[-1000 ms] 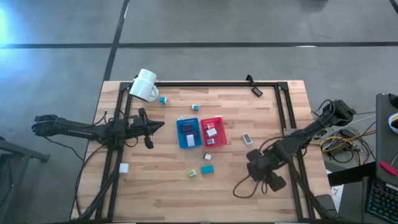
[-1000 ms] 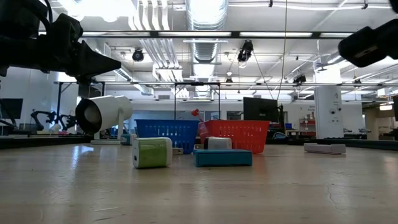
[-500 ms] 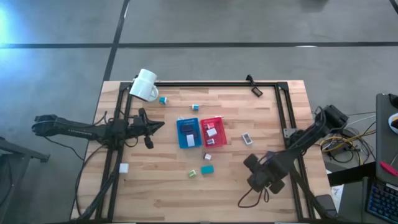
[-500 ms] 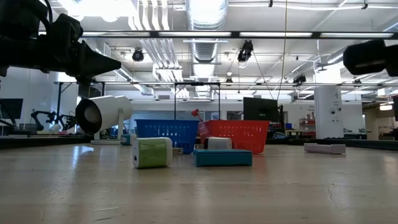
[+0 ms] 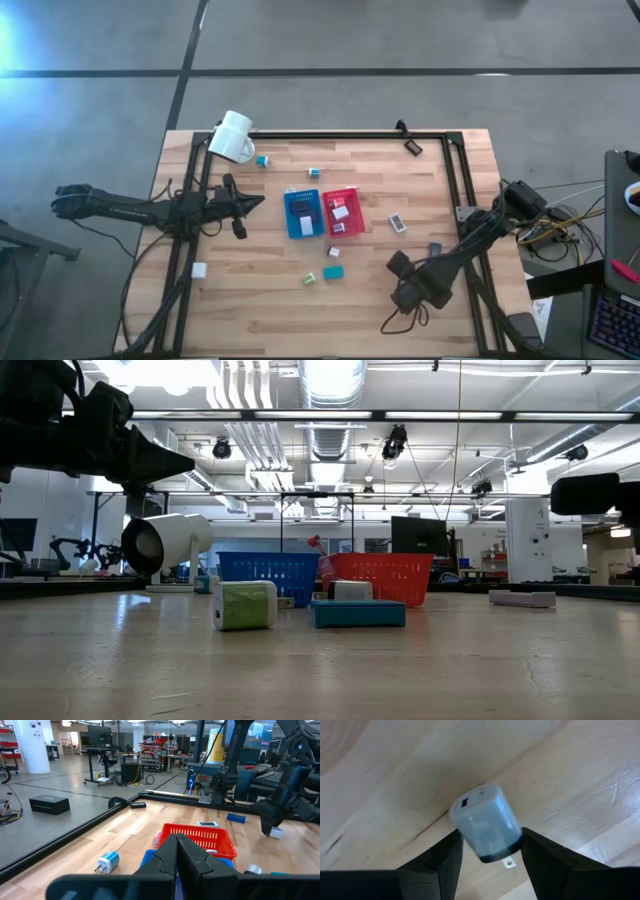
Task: Pick & Place Office items
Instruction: Put the bottom black charger adapter into the red bin
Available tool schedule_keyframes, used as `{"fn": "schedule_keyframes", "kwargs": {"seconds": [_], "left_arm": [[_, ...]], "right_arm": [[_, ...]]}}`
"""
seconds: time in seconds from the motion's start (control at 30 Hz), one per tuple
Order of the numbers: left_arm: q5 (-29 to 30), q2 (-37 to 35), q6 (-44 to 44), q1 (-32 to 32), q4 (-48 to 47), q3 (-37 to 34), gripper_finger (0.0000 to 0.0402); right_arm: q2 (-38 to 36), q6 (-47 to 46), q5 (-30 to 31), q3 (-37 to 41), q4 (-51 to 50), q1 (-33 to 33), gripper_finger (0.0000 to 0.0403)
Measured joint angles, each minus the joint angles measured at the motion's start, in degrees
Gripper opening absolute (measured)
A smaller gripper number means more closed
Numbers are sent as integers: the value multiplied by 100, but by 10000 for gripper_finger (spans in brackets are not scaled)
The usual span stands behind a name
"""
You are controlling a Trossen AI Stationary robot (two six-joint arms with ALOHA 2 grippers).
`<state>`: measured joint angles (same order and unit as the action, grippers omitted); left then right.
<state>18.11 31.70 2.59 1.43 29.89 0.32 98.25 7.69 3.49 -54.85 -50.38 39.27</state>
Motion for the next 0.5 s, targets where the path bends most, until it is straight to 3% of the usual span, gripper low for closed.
{"fn": "schedule_keyframes", "kwargs": {"seconds": [0.5], "left_arm": [[0, 0, 0, 0, 0, 0, 10]], "right_arm": [[-226, 126, 186, 0, 327, 0, 187]]}}
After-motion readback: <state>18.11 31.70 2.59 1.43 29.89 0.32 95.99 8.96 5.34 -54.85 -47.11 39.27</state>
